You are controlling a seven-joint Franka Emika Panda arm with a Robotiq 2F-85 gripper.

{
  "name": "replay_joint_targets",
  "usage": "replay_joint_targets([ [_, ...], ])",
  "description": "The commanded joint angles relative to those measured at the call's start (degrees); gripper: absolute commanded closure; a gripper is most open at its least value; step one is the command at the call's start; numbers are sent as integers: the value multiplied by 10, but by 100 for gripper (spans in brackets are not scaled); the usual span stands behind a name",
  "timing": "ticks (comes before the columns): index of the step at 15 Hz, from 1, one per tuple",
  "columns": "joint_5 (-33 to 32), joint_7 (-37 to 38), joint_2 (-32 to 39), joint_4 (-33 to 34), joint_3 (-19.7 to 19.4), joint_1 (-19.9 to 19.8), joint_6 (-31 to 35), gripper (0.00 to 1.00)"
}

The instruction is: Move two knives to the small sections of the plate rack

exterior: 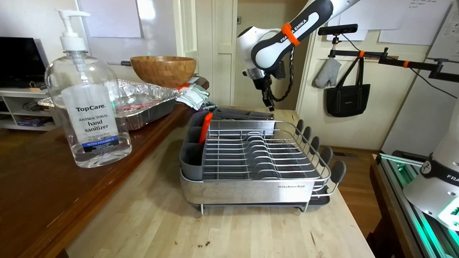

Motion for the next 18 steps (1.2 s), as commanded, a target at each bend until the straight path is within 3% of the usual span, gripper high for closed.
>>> replay_joint_targets([
  [1, -3, 4, -7, -18, 1, -3, -3, 90],
  [2, 5, -4, -3, -16, 3, -8, -3, 47],
  [5, 33, -16, 4, -17, 10, -23, 14, 25],
  [6, 12, -3, 2, -10, 4, -11, -1, 42],
  [7, 17, -5, 3, -10, 4, -14, 0, 10],
  [8, 20, -3, 5, -8, 5, -15, -1, 3],
  [18, 42, -17, 41, 25, 7, -31, 1, 0],
])
